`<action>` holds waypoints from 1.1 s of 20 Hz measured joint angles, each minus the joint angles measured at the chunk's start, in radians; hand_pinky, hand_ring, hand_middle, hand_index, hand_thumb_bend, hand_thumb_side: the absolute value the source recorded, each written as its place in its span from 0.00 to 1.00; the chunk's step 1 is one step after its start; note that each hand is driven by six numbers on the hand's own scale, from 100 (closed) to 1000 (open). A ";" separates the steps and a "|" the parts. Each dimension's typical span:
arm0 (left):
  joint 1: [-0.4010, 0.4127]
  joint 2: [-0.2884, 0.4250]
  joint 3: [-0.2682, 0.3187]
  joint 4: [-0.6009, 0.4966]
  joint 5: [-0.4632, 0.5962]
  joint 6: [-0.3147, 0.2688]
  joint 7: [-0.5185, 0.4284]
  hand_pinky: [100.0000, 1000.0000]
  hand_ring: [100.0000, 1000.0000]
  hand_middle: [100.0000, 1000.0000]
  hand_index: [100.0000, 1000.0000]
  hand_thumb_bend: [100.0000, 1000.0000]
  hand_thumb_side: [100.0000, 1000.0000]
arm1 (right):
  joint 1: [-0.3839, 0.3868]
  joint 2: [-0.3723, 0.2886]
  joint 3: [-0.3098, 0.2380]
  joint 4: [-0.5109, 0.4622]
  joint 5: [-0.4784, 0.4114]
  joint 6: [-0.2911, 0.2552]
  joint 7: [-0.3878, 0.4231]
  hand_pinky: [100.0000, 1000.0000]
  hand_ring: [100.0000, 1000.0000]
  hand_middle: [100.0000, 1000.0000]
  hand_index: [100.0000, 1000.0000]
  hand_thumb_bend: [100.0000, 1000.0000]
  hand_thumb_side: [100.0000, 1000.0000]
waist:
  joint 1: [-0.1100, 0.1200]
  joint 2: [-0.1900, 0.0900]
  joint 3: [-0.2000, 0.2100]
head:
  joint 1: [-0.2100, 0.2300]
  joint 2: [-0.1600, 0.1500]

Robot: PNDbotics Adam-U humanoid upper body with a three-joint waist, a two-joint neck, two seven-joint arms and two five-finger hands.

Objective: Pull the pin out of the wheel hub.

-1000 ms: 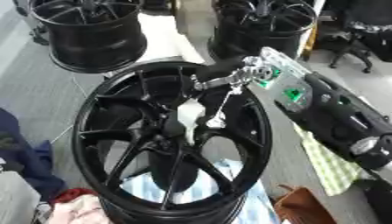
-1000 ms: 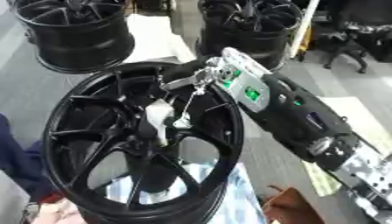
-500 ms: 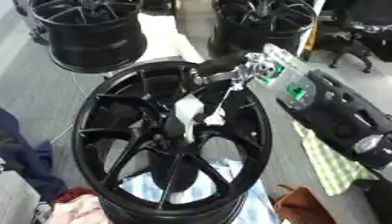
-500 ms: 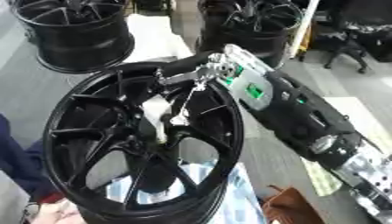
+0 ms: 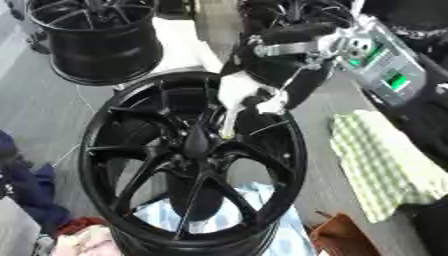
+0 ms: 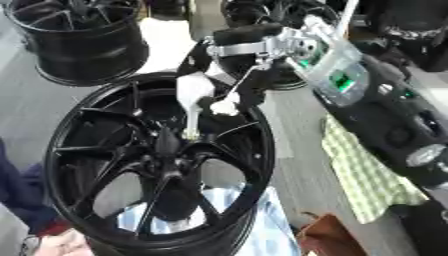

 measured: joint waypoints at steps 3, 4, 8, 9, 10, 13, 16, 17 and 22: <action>0.003 0.000 0.011 0.000 0.000 -0.001 0.012 0.65 1.00 0.66 0.91 0.00 0.84 | 0.077 -0.068 -0.078 0.004 -0.049 0.045 -0.046 0.75 0.65 0.37 0.55 0.00 0.37 | 0.005 0.003 -0.028 | 0.023 0.000; 0.003 0.000 0.014 0.000 -0.001 -0.001 0.017 0.65 1.00 0.66 0.91 0.00 0.84 | 0.103 -0.083 -0.104 0.017 -0.065 0.059 -0.062 0.74 0.65 0.38 0.56 0.00 0.37 | 0.005 0.005 -0.038 | 0.031 0.000; 0.006 0.000 0.031 0.000 -0.007 0.000 0.034 0.65 1.00 0.66 0.91 0.00 0.84 | 0.206 -0.098 -0.209 0.102 -0.115 0.119 -0.124 0.75 0.67 0.46 0.64 0.00 0.38 | 0.006 0.015 -0.074 | 0.062 0.000; 0.006 0.000 0.035 0.000 -0.007 0.000 0.037 0.65 1.00 0.66 0.91 0.00 0.84 | 0.232 -0.093 -0.235 0.127 -0.116 0.134 -0.140 0.75 0.69 0.54 0.73 0.00 0.38 | 0.007 0.018 -0.082 | 0.068 0.000; 0.006 0.000 0.038 0.000 -0.008 0.000 0.041 0.65 1.00 0.66 0.91 0.00 0.84 | 0.257 -0.082 -0.261 0.152 -0.115 0.150 -0.157 0.76 0.71 0.63 0.81 0.00 0.38 | 0.009 0.020 -0.088 | 0.074 0.000; 0.006 0.000 0.048 -0.001 -0.008 0.000 0.052 0.65 1.00 0.66 0.91 0.00 0.84 | 0.337 -0.020 -0.341 0.231 -0.087 0.197 -0.206 0.78 0.76 0.79 0.95 0.09 0.45 | 0.013 0.025 -0.097 | 0.086 0.000; 0.006 0.000 0.051 -0.001 -0.009 0.001 0.058 0.65 1.00 0.66 0.91 0.00 0.84 | 0.415 0.057 -0.422 0.312 -0.045 0.246 -0.255 0.80 0.79 0.89 0.97 0.27 0.62 | 0.014 0.025 -0.097 | 0.089 0.000; 0.006 0.000 0.052 -0.001 -0.009 0.001 0.058 0.65 1.00 0.66 0.91 0.00 0.84 | 0.442 0.081 -0.450 0.338 -0.028 0.263 -0.272 0.80 0.79 0.89 0.97 0.28 0.65 | 0.013 0.025 -0.097 | 0.088 0.000; 0.007 0.000 0.050 0.000 -0.009 0.003 0.055 0.65 1.00 0.66 0.91 0.00 0.84 | 0.575 0.184 -0.586 0.386 0.049 0.315 -0.354 0.78 0.77 0.87 0.95 0.22 0.69 | 0.010 0.011 -0.081 | 0.073 0.000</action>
